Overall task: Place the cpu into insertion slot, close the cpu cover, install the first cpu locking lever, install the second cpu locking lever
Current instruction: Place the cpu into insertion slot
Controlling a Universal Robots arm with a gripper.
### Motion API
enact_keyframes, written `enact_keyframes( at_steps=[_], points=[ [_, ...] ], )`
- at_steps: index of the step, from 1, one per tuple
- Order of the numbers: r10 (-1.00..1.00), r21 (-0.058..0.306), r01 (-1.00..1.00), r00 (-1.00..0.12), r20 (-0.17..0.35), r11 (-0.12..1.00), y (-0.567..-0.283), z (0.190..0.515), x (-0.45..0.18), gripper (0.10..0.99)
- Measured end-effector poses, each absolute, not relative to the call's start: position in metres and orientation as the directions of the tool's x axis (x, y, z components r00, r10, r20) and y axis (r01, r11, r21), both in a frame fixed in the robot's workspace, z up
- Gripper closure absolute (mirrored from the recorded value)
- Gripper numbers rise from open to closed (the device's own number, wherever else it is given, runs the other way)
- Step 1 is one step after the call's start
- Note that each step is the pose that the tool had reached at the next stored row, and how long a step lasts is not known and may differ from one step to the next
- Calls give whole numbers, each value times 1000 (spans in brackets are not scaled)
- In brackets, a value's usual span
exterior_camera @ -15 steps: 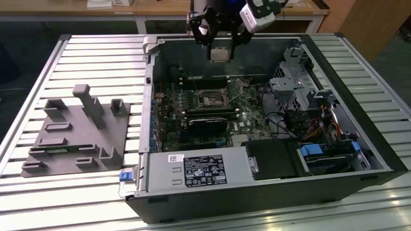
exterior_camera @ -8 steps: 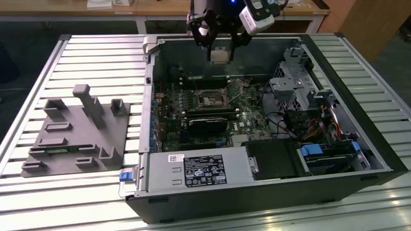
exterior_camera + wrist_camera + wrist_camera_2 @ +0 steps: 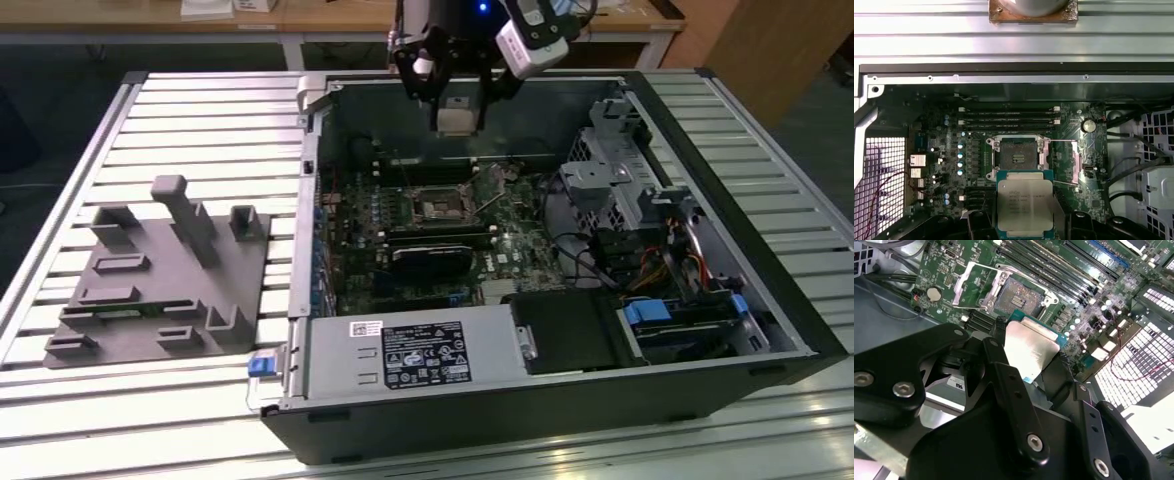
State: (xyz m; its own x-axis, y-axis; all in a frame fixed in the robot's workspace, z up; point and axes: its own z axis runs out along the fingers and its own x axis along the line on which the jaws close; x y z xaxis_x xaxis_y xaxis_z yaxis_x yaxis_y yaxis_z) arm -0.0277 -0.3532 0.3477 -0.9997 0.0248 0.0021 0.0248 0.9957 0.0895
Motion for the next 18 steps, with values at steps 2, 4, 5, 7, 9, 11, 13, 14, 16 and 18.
enact_keyframes(
  at_steps=[2, 4, 5, 7, 9, 11, 13, 14, 16, 18],
  points=[
    [25, 89, 25, -1000, 2, 996, -353, 346, -28, 549],
    [25, 89, 25, -1000, 2, 996, -353, 345, -28, 549],
    [25, 89, 25, -1000, 2, 996, -353, 344, -28, 549],
    [25, 89, 25, -1000, 2, 996, -353, 343, -28, 549],
    [25, 89, 25, -1000, 2, 996, -353, 342, -28, 549],
    [25, 89, 25, -1000, 2, 996, -353, 341, -28, 549],
    [25, 89, 25, -1000, 2, 996, -353, 340, -28, 549],
    [25, 89, 25, -1000, 2, 996, -353, 339, -28, 549],
    [25, 89, 25, -1000, 2, 996, -353, 338, -28, 549],
    [25, 89, 25, -1000, 2, 996, -353, 337, -28, 549]
  ],
)
